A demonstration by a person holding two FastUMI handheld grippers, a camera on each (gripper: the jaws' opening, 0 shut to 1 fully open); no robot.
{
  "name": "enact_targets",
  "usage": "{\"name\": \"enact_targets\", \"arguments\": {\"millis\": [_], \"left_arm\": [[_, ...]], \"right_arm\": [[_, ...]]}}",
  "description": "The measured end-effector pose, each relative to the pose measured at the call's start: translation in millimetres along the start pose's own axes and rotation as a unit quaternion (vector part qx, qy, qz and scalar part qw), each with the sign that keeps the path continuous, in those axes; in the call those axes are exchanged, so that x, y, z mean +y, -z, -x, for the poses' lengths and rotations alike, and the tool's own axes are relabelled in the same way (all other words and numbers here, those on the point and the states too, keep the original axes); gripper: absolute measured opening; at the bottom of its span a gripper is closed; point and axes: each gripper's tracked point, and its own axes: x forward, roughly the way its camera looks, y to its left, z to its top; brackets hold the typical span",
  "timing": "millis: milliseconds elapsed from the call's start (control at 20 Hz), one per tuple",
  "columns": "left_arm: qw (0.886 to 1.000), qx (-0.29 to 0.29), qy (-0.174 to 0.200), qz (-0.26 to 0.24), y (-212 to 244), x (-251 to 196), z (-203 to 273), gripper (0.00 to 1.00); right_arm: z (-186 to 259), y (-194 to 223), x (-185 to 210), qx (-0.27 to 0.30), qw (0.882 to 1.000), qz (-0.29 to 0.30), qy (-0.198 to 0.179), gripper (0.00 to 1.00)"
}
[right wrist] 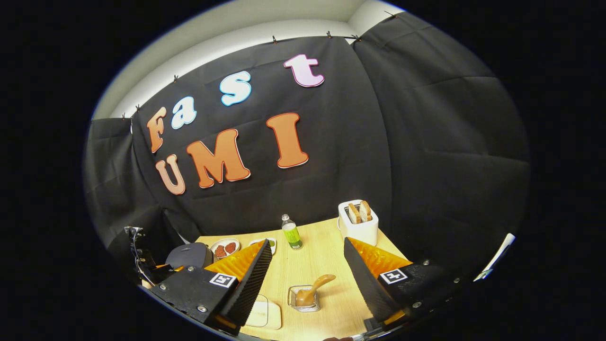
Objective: Close the left gripper, press the button to open the rice cooker; take a wooden spoon from the chopstick holder with the right hand, scoop a spoonful of rice and pour it into the rice cooker, then put the wooden spoon back into the chopstick holder.
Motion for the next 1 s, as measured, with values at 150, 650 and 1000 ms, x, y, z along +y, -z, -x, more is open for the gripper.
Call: {"name": "enact_targets", "arguments": {"millis": [150, 650, 1000], "left_arm": [[0.999, 0.024, 0.006, 0.037, -3.0, -2.4, 2.0, 1.00], [0.993, -0.104, 0.036, 0.047, -148.8, 13.0, 77.9, 0.94], [0.973, -0.224, 0.057, 0.024, -253.3, 5.3, 169.4, 1.00]], "right_arm": [[-4.3, -0.3, 3.8, -0.002, 1.000, 0.004, -0.004, 0.95], [-13.1, -31.4, 18.7, -0.034, 0.999, 0.015, -0.010, 0.95], [-6.2, -72.4, 18.8, -0.083, 0.995, 0.053, 0.006, 0.95]]}}
